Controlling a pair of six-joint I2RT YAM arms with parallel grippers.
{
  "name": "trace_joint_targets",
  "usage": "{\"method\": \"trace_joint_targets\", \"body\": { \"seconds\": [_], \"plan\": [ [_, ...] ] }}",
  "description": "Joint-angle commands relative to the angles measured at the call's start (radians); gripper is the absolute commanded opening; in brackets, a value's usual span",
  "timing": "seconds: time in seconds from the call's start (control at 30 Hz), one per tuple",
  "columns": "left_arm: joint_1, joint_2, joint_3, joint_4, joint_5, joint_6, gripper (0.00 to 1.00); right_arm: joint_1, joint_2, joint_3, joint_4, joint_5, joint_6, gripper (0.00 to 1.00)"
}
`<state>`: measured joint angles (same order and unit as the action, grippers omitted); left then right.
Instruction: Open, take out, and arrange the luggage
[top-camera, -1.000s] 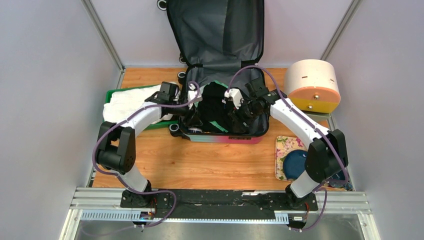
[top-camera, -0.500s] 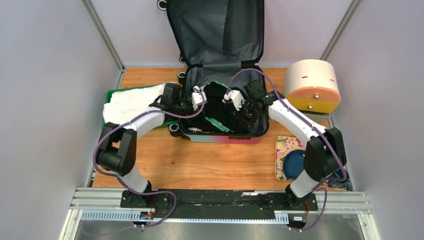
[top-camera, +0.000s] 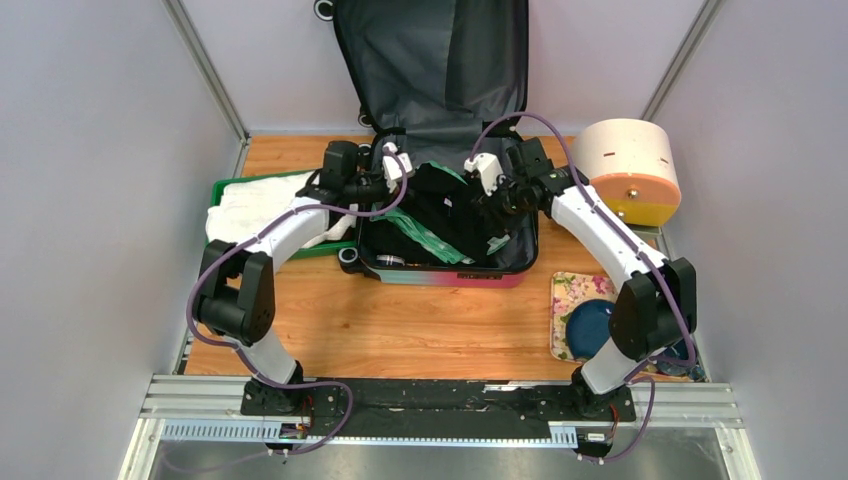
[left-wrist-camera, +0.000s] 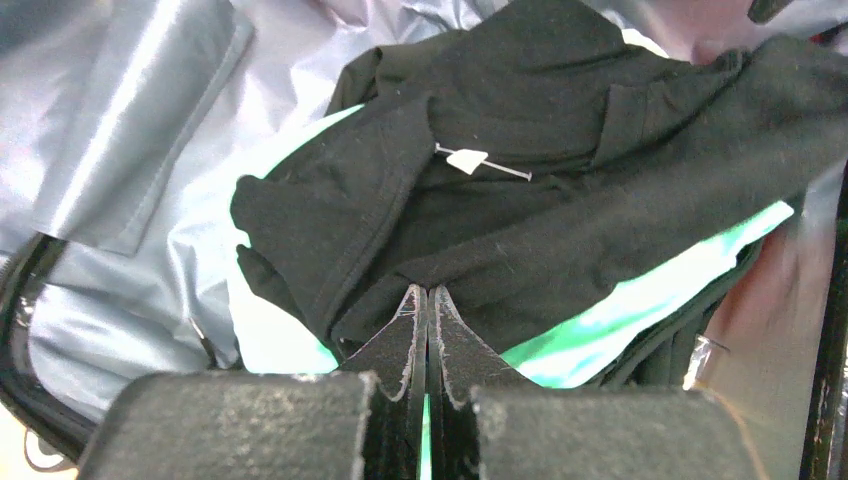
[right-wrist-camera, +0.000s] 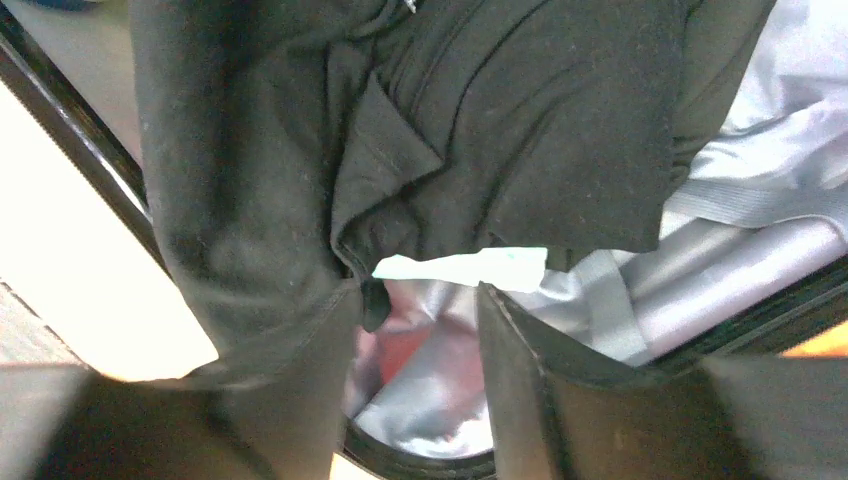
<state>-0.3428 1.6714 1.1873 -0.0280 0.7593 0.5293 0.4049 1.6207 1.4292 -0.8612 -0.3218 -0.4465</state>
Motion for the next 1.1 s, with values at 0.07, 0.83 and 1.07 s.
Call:
{"method": "trace_joint_targets", "body": {
  "seconds": [0.07, 0.83, 1.07],
  "plan": [
    [0.011, 0.046, 0.093, -0.030, 0.058, -0.031, 0.00, 0.014, -0.053, -0.015, 0.097, -0.082, 0.066, 0.77],
    [0.074, 0.165, 0.213, -0.010, 0.011, -0.167, 0.00, 0.146, -0.024, -0.055, 0.142, -0.140, 0.029, 0.87],
    [0.100, 0.125, 0.181, -0.036, 0.133, -0.114, 0.00, 0.134, 0.008, -0.041, 0.192, 0.105, 0.035, 0.37]
  ]
}}
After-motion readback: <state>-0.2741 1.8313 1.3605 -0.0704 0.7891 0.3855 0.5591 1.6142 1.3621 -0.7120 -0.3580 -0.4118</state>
